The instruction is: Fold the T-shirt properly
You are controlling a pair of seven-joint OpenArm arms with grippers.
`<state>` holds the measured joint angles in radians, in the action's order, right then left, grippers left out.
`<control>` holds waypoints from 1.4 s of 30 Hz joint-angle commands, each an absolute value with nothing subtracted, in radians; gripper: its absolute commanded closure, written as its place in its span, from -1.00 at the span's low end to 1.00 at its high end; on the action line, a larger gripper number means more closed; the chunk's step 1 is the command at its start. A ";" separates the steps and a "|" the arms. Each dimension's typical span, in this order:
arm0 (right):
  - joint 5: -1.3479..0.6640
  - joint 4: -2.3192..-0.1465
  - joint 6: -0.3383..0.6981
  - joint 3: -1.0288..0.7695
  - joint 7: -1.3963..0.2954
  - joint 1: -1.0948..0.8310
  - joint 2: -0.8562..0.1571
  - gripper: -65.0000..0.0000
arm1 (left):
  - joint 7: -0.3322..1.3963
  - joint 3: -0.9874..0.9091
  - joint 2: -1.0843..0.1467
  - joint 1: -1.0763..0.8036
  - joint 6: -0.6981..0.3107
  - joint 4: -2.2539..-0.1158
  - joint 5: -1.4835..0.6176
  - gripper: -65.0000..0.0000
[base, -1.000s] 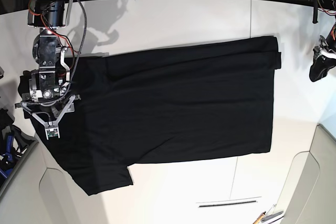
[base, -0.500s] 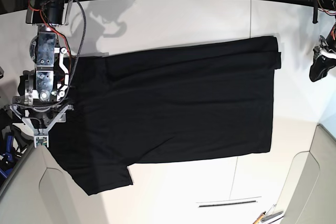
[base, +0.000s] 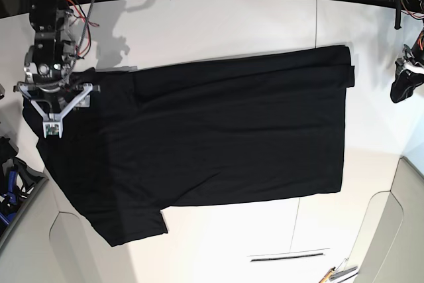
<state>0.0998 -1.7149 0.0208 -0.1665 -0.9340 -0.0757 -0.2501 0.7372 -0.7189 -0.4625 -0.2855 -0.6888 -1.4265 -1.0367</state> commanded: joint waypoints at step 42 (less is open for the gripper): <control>-0.795 -1.404 0.580 -0.764 -0.918 -0.111 -0.266 -0.33 | 0.718 -0.726 -0.480 -0.282 -0.698 -1.441 -1.074 0.39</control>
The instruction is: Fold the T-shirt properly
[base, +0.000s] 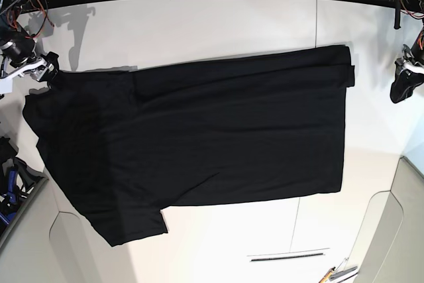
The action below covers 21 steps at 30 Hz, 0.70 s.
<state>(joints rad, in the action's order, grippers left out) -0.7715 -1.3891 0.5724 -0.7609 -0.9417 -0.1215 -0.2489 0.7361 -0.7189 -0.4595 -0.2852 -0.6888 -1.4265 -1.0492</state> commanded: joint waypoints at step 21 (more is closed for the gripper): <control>-0.790 -1.400 0.572 -0.692 -0.920 -0.111 -0.265 0.50 | 0.718 -0.726 -0.480 -0.282 -0.698 -1.441 -1.081 0.39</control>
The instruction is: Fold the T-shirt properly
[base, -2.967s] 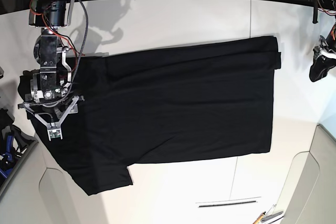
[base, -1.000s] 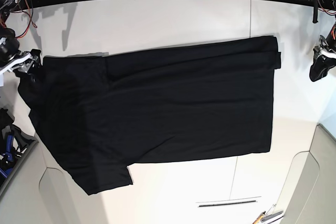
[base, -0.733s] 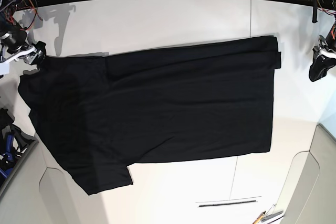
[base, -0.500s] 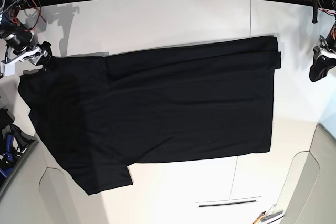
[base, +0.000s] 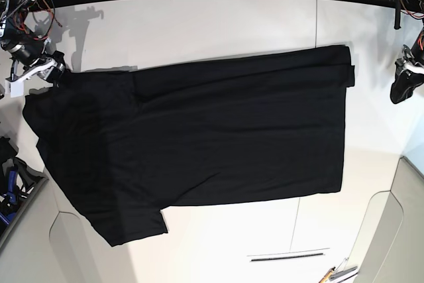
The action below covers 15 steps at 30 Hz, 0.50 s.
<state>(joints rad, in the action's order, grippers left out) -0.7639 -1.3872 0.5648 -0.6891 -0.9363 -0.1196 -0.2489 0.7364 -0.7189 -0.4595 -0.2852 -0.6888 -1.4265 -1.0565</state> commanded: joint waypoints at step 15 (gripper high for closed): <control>-0.975 -1.400 0.581 -0.690 -0.924 0.088 -0.263 1.00 | 0.719 -0.726 -0.480 -0.282 -0.698 -1.441 -1.080 0.39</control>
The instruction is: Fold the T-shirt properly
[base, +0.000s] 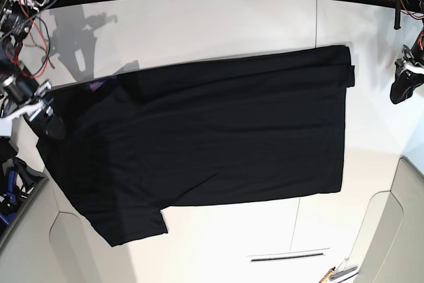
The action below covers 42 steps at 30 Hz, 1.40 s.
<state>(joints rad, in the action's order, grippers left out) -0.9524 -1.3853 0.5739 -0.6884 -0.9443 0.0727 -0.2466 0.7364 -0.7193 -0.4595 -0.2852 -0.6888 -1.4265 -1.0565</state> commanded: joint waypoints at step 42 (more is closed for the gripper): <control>-0.480 -1.401 0.565 -0.591 -0.831 0.268 -0.266 1.00 | 0.814 -0.568 -0.479 -0.221 -0.698 -1.446 -1.139 0.75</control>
